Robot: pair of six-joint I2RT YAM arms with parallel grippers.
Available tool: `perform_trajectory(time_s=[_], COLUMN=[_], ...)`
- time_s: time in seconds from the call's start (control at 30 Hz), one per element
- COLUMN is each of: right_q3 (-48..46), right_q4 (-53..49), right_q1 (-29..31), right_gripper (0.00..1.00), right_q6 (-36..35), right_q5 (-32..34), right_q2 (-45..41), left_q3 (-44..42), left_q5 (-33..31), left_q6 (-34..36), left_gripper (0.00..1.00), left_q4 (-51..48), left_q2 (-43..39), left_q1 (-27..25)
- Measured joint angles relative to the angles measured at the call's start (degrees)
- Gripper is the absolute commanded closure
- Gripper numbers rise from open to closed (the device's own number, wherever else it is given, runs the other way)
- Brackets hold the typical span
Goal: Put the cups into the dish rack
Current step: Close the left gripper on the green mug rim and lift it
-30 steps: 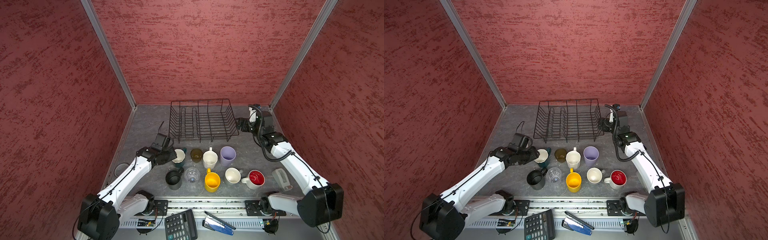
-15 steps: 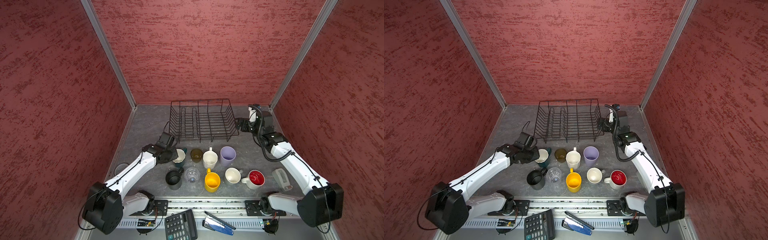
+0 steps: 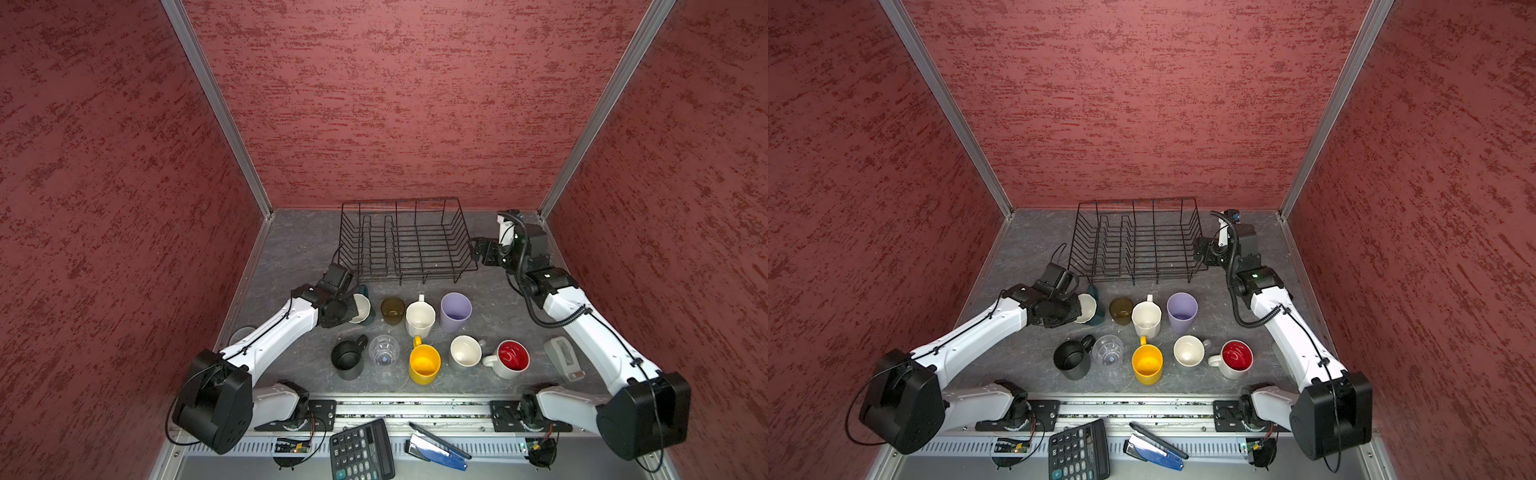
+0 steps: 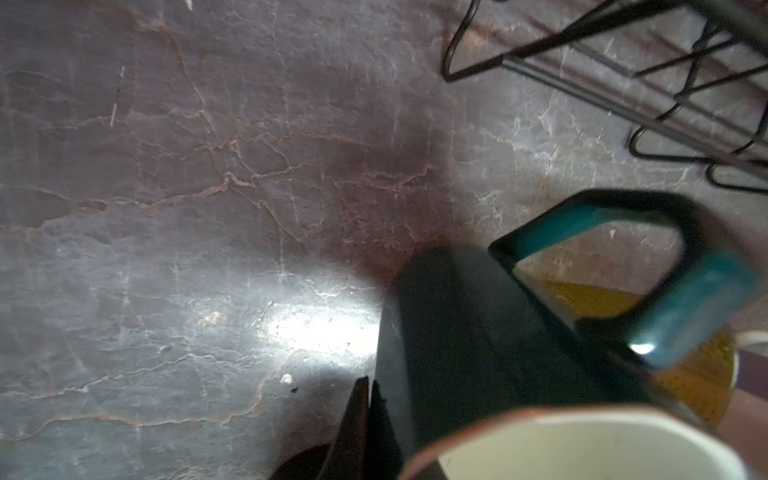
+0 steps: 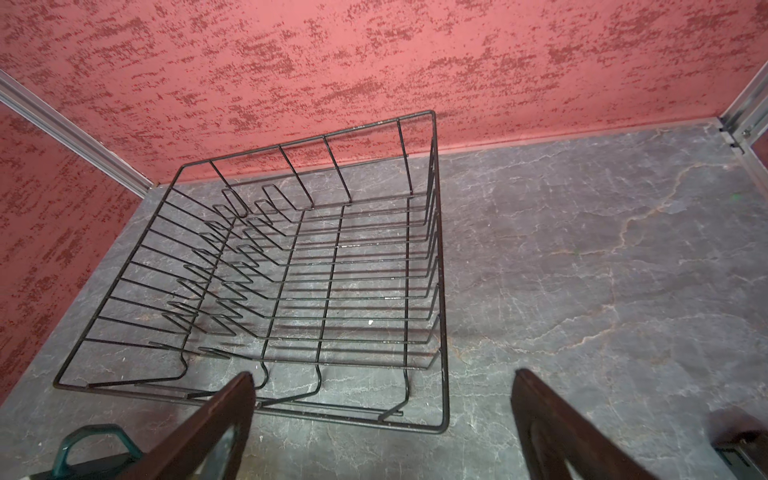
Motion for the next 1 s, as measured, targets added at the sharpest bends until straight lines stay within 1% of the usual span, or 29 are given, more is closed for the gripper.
perform_trajectory(time_s=[0.07, 0.2, 0.5, 0.6, 0.8, 1.0], right_q3=[0.00, 0.00, 0.00, 0.00, 0.00, -0.44], right_q4=[0.04, 0.24, 1.40, 1.81, 4.15, 7.32], right_q1=[0.00, 0.00, 0.00, 0.00, 0.04, 0.04], right_gripper=[0.03, 0.03, 0.03, 0.03, 0.03, 0.03], right_q6=[0.00, 0.02, 0.52, 0.79, 1.90, 2.40], right_q5=[-0.26, -0.90, -3.02, -3.98, -7.98, -12.04], right_q2=[0.00, 0.00, 0.02, 0.07, 0.07, 0.00], left_q3=[0.00, 0.00, -0.02, -0.04, 0.11, 4.11], left_q5=[-0.07, -0.15, -0.09, 0.50, 3.63, 8.66], left_q6=[0.00, 0.04, 0.90, 1.90, 4.17, 6.47], left_gripper=[1.00, 1.00, 1.00, 1.00, 1.00, 1.00], left_q4=[-0.42, -2.62, -8.22, -10.45, -15.21, -20.83], left_q2=[-0.46, -2.60, -11.76, -15.61, -24.28, -30.47], left_q1=[0.02, 0.02, 1.29, 3.76, 11.37, 16.17])
